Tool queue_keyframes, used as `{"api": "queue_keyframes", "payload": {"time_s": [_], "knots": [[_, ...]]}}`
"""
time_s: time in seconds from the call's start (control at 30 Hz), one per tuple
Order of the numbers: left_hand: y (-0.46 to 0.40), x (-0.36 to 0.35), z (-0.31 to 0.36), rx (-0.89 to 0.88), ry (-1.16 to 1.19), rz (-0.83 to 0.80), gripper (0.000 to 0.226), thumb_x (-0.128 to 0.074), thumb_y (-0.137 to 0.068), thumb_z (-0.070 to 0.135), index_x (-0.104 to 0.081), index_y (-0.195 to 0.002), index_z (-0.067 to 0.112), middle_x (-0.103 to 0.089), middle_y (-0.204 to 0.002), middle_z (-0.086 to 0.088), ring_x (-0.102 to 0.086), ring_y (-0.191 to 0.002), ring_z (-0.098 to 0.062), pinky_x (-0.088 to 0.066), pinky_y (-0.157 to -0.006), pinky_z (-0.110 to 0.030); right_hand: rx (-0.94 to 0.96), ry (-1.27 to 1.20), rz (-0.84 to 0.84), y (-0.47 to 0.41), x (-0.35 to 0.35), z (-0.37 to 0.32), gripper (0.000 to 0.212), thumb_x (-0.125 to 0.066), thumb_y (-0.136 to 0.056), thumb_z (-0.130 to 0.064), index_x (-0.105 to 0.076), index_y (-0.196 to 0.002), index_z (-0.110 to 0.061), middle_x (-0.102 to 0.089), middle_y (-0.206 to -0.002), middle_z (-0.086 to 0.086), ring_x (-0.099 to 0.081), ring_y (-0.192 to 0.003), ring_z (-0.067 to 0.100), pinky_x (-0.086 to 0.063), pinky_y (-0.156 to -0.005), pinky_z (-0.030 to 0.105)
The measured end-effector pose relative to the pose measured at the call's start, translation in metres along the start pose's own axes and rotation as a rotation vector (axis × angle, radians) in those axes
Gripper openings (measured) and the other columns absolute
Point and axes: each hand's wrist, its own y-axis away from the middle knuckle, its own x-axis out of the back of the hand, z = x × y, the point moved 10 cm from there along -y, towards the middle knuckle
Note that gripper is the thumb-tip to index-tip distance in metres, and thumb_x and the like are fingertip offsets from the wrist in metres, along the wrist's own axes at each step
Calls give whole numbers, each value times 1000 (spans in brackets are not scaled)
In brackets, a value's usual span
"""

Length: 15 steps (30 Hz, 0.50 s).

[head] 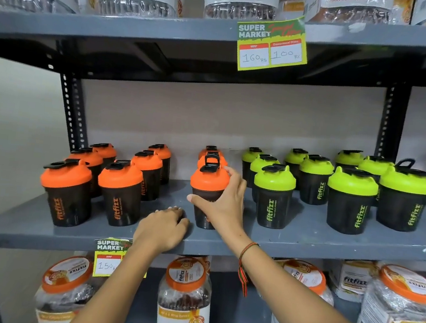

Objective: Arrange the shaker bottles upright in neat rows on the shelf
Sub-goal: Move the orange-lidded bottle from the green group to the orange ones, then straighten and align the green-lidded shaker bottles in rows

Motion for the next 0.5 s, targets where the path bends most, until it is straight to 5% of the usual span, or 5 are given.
{"api": "queue_keyframes", "payload": {"time_s": [0.17,0.3,0.4,0.5], "knots": [[0,-1,-2,12,13,-12,37,-29,-86,46,-57,-106,32,-65,-118,-6,-59,-100,-30,-45,-76,-41,-19,-11,-39,9,7,-3,112,-89,-62,-50,-20,-148,-34,-27,-145,-4,-37,-135,20,-44,-106,43],[-1,-4,-8,78,96,-80,39,-31,-89,41,-57,-117,34,-59,-132,-2,-54,-114,-30,-42,-88,-42,132,-63,49,38,45,-22,85,-77,-74,-51,-33,-144,-35,-30,-133,-21,-39,-127,4,-44,-104,31],[3,-5,-14,223,525,-200,48,-42,-73,47,-55,-119,40,-54,-131,1,-50,-117,-23,-37,-100,-46,331,-58,231,57,101,-33,62,-73,-82,-39,-46,-137,-29,-41,-129,-16,-48,-120,9,-46,-97,19],[6,-1,-5,246,898,-296,95,-65,-59,61,-33,-145,33,-41,-147,0,-44,-126,-20,-33,-108,-42,345,3,372,48,153,-18,65,-73,-81,-41,-45,-137,-24,-41,-125,-17,-48,-114,9,-45,-95,21]]}}
